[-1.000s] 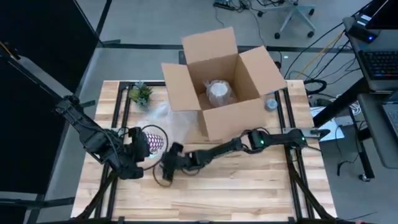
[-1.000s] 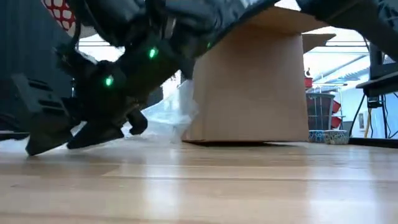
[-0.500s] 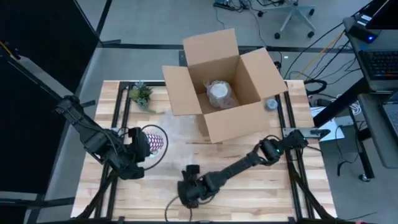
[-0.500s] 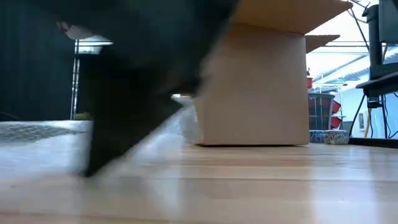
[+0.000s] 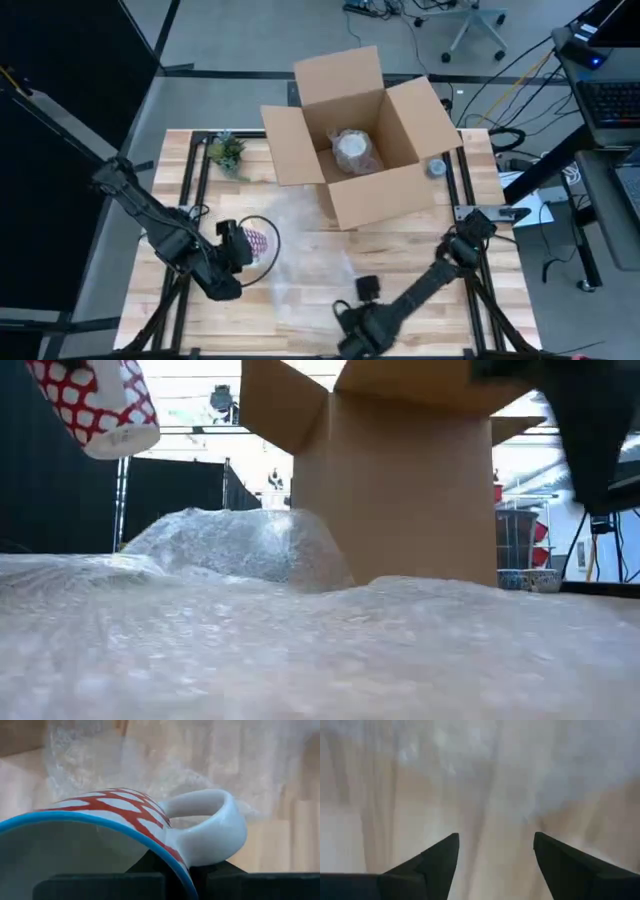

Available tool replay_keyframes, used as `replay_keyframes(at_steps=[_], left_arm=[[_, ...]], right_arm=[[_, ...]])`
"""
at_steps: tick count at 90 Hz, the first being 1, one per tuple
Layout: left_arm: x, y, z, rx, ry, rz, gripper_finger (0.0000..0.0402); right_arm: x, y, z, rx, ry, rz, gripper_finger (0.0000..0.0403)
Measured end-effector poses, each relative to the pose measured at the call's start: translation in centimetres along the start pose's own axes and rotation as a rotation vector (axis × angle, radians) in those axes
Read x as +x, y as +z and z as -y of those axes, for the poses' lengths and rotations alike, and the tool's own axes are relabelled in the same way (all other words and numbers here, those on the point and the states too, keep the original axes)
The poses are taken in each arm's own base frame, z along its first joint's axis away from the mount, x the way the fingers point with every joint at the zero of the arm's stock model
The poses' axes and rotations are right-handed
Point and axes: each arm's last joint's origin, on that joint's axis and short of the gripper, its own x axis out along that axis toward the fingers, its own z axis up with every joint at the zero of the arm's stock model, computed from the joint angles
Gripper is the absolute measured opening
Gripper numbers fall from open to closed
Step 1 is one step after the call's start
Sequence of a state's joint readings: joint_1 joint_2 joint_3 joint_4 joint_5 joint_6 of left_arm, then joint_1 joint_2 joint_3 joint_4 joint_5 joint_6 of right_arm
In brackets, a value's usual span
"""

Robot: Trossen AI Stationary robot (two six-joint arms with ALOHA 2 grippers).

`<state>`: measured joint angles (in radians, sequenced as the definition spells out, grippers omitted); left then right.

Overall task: Wrap mug
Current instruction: Wrap the red mug with the bubble wrap

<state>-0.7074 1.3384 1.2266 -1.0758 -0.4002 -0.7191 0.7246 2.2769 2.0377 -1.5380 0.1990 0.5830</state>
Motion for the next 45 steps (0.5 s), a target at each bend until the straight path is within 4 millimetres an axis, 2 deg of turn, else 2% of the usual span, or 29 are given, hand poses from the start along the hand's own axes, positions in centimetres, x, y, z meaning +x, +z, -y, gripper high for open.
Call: replay_keyframes(at_steps=[9, 16, 21, 35, 45], left_arm=[[0.7, 1.1, 1.4, 0.007, -0.07, 0.086, 0.0008], [2.0, 2.3, 2.7, 0.038, -0.113, 0.166, 0.0008], [3.5, 3.3, 3.6, 0.061, -0.129, 0.211, 0.0008], [8.8, 5.1, 5.0, 0.103, -0.138, 0.221, 0.0008], [12.4, 5.1, 4.7, 0.111, -0.109, 0.127, 0.0008]], right_arm=[[-3.1, -1.8, 0.1, 0.075, -0.015, 0.12, 0.0242], [-5.3, -2.5, 0.4, 0.189, -0.077, 0.319, 0.0242], [-6.0, -2.5, 0.3, 0.269, -0.131, 0.467, 0.0242], [-5.1, -1.5, -0.5, 0.377, -0.183, 0.665, 0.0242], [-2.5, -0.2, -0.8, 0.431, -0.131, 0.698, 0.0242]])
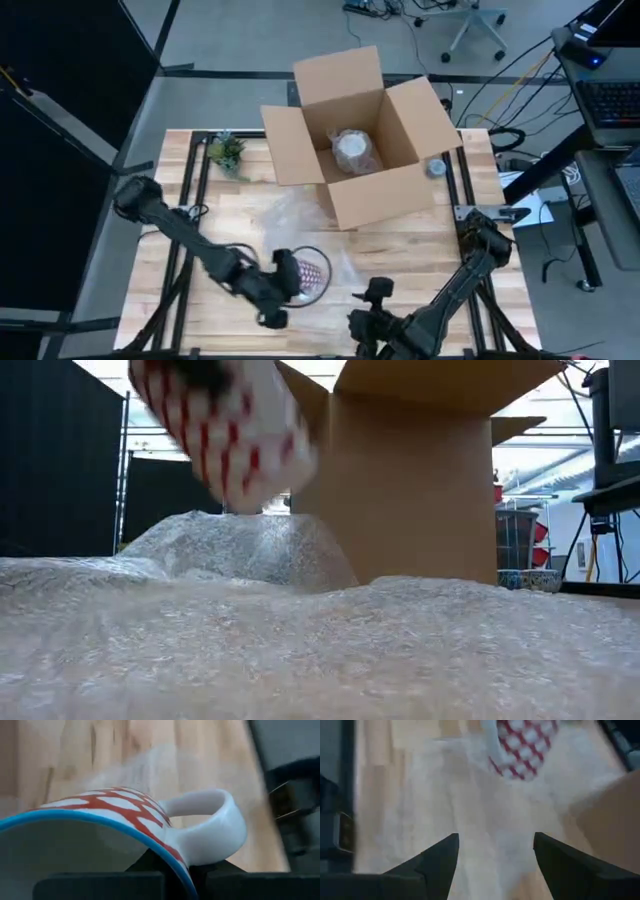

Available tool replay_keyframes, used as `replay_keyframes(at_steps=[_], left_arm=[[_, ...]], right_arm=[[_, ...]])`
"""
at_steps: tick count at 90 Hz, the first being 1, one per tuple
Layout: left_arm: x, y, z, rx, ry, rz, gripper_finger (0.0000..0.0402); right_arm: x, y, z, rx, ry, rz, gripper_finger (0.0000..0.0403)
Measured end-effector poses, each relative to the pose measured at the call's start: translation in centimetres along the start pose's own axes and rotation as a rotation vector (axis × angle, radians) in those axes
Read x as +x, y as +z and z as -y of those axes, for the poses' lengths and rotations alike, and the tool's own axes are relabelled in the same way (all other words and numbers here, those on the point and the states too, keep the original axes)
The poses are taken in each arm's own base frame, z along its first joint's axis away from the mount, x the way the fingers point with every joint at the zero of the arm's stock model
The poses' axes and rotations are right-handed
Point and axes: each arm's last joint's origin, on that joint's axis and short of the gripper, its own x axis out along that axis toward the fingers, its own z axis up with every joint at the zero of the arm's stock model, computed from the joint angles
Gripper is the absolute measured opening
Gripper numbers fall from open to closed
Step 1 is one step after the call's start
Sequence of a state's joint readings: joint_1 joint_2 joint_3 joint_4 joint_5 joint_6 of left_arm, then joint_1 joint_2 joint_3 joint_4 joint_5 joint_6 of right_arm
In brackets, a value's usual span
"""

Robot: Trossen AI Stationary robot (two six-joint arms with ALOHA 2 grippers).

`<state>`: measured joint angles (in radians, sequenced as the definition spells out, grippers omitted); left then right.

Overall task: Wrap mug
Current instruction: Wrap the red mug with the bubble wrap

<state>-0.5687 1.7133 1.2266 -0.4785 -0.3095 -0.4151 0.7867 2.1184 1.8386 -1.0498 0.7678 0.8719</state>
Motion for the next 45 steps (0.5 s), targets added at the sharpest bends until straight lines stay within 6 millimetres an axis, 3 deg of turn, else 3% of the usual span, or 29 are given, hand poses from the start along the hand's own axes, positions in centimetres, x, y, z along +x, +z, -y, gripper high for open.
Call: replay_keyframes(at_steps=[10, 27, 36, 45], left_arm=[[1.9, -0.4, -0.5, -0.012, 0.002, -0.062, 0.0008], [2.0, -0.3, -0.5, -0.016, -0.013, -0.064, 0.0008], [2.1, -0.5, -0.7, -0.008, -0.002, -0.085, 0.0008], [2.3, -1.0, -0.8, -0.004, 0.031, -0.122, 0.0008]], right_arm=[[3.5, -1.3, -0.4, 0.067, 0.046, 0.0, 0.0242], [8.6, -4.0, -0.1, 0.124, 0.243, -0.109, 0.0242], [9.8, -5.6, 0.6, 0.113, 0.236, -0.189, 0.0242], [9.5, -6.4, 0.7, 0.114, 0.233, -0.235, 0.0242]])
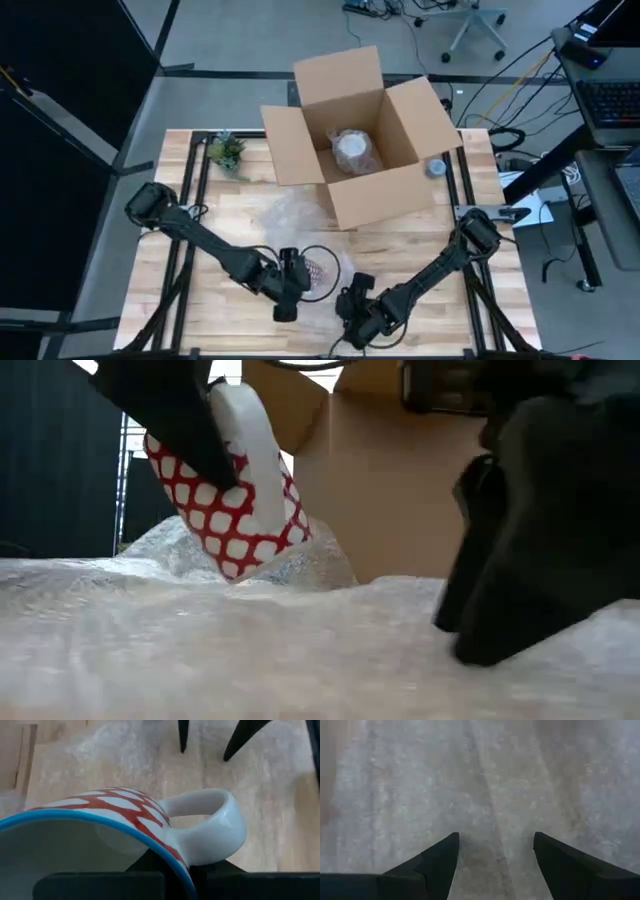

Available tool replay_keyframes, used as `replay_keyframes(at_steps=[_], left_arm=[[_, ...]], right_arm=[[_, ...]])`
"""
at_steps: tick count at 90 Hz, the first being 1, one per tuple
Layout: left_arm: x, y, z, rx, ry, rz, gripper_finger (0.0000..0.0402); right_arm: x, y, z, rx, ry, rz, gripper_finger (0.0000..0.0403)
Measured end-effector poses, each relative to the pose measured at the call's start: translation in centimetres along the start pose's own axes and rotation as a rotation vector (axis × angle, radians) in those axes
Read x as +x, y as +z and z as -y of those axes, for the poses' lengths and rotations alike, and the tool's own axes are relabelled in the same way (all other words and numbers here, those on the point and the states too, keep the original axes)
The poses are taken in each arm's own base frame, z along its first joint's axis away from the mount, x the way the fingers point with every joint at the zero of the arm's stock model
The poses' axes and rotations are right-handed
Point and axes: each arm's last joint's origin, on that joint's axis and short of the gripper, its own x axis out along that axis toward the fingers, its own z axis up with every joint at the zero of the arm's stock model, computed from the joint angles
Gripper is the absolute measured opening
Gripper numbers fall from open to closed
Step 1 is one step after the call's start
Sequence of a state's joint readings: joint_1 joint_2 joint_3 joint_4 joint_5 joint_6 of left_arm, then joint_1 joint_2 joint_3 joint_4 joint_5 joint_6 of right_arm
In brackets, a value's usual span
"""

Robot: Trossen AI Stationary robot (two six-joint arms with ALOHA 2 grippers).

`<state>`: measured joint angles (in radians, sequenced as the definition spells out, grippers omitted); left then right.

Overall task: Wrap mug
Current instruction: Wrap the red mug with the bubble wrap

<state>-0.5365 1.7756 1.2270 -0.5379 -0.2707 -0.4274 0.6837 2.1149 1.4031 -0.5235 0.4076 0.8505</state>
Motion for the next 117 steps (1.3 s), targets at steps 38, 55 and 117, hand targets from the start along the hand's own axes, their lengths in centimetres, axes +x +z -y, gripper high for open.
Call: replay_keyframes(at_steps=[38, 55, 117], left_arm=[[-1.8, -5.1, 0.3, -0.138, 0.244, -0.375, 0.0008], [-4.9, -6.1, 3.6, -0.252, 0.21, -0.291, 0.0008], [3.4, 4.8, -4.6, -0.125, 0.198, 0.075, 0.0008]], right_arm=[[-4.5, -5.4, -0.7, -0.024, -0.119, -0.212, 0.0242], [-6.5, -6.6, -0.3, 0.001, -0.181, -0.253, 0.0242], [-5.9, -4.8, -0.4, 0.001, -0.167, -0.075, 0.0242]])
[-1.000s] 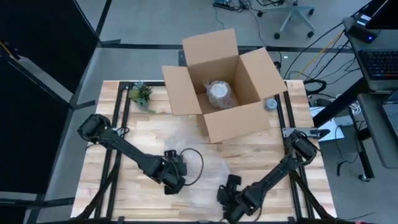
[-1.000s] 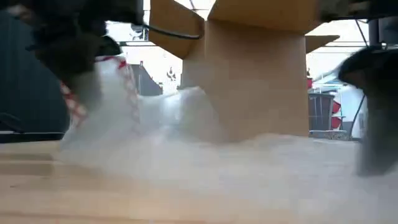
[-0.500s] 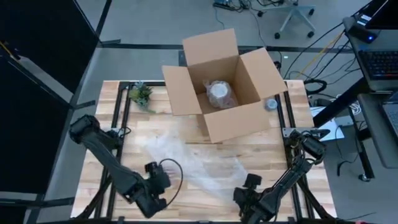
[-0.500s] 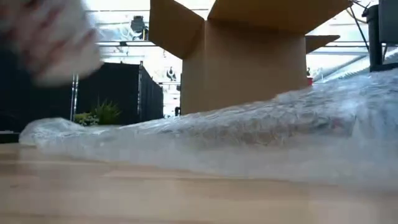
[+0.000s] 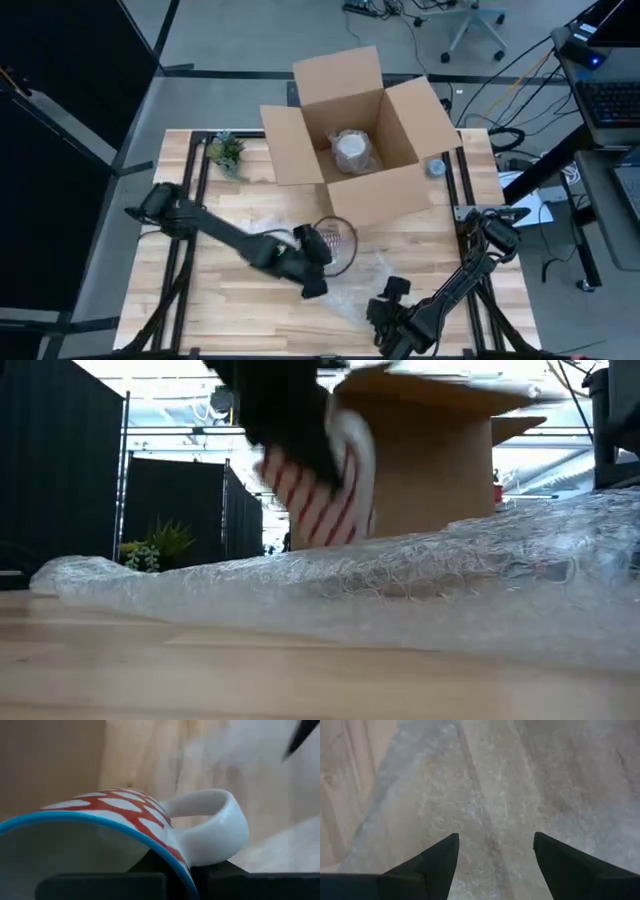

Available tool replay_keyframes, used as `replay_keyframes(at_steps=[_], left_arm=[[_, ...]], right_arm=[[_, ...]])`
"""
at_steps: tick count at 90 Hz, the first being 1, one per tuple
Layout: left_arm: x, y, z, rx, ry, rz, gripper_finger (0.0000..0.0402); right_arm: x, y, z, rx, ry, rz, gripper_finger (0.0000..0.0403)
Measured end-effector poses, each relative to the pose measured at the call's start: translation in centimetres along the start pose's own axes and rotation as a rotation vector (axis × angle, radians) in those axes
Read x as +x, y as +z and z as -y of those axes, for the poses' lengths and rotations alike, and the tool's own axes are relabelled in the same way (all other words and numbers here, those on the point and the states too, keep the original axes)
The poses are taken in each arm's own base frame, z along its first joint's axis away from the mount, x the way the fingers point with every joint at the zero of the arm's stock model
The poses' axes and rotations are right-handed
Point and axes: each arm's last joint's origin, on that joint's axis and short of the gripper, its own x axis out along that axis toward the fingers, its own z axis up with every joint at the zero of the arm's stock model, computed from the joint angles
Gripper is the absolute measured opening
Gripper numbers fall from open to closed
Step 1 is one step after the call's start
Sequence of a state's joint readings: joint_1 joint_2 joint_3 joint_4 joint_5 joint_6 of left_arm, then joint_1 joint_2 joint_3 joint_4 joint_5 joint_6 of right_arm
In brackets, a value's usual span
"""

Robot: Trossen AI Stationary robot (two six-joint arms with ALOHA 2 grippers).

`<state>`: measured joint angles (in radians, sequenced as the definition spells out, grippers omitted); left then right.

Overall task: Wrap mug
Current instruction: Wrap the red mug with the bubble wrap

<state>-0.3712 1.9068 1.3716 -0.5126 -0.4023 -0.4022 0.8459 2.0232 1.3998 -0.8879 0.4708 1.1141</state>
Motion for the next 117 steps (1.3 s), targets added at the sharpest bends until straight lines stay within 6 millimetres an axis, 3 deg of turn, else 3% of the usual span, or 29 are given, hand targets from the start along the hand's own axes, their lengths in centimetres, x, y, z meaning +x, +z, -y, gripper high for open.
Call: replay_keyframes(at_steps=[7, 15, 27, 39, 50, 58, 73, 85, 93, 104, 117], left_arm=[[0.9, -0.8, 0.4, 0.018, -0.063, -0.08, 0.0008], [0.1, -1.6, 1.3, 0.03, -0.111, -0.146, 0.0008], [-3.3, -3.2, 3.4, 0.034, -0.199, -0.218, 0.0008], [-7.6, -4.0, 5.5, 0.011, -0.282, -0.174, 0.0008], [-9.2, -4.8, 6.6, 0.015, -0.256, -0.114, 0.0008], [-9.4, -4.7, 6.5, 0.016, -0.219, -0.078, 0.0008], [-9.4, -4.6, 6.4, 0.011, -0.21, -0.073, 0.0008], [-9.3, -4.5, 6.2, 0.03, -0.209, -0.069, 0.0008], [-8.6, -4.3, 6.0, 0.03, -0.188, -0.067, 0.0008], [-7.2, -4.4, 6.0, 0.065, -0.156, -0.082, 0.0008], [-6.5, -4.4, 6.2, 0.081, -0.17, -0.091, 0.0008]], right_arm=[[0.0, 0.0, 0.0, -0.001, -0.002, 0.0, 0.0242], [-0.1, -0.1, 0.0, -0.006, -0.003, 0.001, 0.0242], [-0.1, -0.2, 0.1, -0.012, -0.012, -0.002, 0.0242], [-0.1, -0.3, 0.3, -0.026, -0.038, -0.013, 0.0242], [0.2, -0.5, 0.6, -0.04, -0.055, -0.016, 0.0242], [0.0, 0.2, 0.4, -0.067, -0.035, 0.007, 0.0242], [-2.5, 2.4, 0.2, -0.083, 0.041, 0.066, 0.0242], [-2.7, 3.5, -1.1, -0.139, 0.113, 0.213, 0.0242], [-1.2, 4.8, -1.5, -0.152, 0.131, 0.28, 0.0242], [2.2, 5.6, -1.0, -0.167, 0.083, 0.211, 0.0242], [3.2, 5.6, -1.0, -0.172, 0.096, 0.166, 0.0242]])
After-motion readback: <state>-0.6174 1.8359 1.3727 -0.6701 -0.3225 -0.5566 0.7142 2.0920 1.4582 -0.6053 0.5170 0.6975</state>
